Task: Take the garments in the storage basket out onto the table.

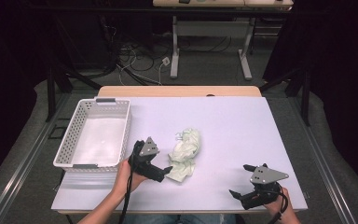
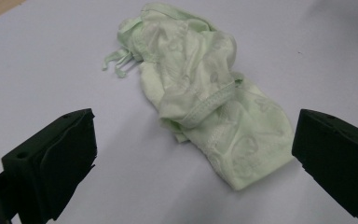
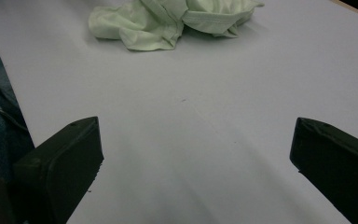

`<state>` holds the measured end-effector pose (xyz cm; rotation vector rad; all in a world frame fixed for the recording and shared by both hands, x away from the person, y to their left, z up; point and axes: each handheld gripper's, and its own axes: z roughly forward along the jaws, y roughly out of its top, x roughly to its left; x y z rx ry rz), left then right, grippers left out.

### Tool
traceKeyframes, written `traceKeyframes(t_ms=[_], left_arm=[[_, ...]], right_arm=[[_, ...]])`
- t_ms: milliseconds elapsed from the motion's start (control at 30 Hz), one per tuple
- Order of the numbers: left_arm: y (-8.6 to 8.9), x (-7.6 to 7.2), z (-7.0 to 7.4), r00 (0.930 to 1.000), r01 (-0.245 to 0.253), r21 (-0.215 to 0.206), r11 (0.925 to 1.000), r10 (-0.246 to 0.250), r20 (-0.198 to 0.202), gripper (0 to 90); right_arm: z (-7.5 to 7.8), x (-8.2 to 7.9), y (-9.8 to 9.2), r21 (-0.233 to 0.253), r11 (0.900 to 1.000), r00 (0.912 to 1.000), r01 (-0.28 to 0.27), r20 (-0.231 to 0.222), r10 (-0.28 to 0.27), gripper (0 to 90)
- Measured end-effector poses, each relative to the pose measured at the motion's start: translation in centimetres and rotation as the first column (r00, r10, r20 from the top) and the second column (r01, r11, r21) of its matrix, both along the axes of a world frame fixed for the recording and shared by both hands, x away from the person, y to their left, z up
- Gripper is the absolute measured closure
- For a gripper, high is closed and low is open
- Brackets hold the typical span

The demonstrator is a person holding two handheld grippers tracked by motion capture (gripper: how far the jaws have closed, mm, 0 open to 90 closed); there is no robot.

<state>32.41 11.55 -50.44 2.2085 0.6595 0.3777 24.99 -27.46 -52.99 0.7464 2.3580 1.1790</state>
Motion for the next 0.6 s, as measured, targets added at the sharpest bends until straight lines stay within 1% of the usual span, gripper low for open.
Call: traceKeyframes(t_ms=[67, 167, 267, 333, 433, 600], left_arm=[[0.4, -0.4, 0.2, 0.9999, -0.005, 0.005, 1.0, 0.005, 0.011, 0.0], [0.9, -1.1, 0.3, 0.9998, -0.012, 0.005, 0.9999, 0.012, 0.014, 0.0], [1.3, -1.7, 0.3, 0.9993, -0.012, 0.023, 0.9997, 0.011, 0.034, 0.0], [1.5, -2.0, 0.3, 0.9992, -0.015, 0.026, 0.9996, 0.014, 0.037, 0.0], [1.9, -2.5, 0.4, 0.9993, -0.017, 0.03, 0.9994, 0.016, 0.034, 0.0], [2.5, -3.1, 0.4, 0.9985, -0.026, 0.03, 0.9992, 0.025, 0.049, 0.0]], right_arm=[[0.0, 0.0, 0.0, -0.002, 1.0, 1.0, 0.001, 0.0, -0.001, 2.0], [0.0, 0.0, 0.0, -0.005, 1.0, 1.0, -0.002, 0.001, 0.002, 2.0], [0.0, 0.1, 0.1, -0.005, 1.0, 1.0, -0.003, 0.002, 0.003, 2.0], [-0.1, 0.1, 0.1, -0.013, 1.0, 1.0, 0.007, -0.001, -0.007, 2.0], [-0.1, 0.1, 0.0, -0.009, 1.0, 1.0, 0.006, 0.001, -0.006, 2.0], [0.0, 0.1, -0.1, -0.009, 1.0, 1.0, 0.003, -0.006, -0.003, 2.0]])
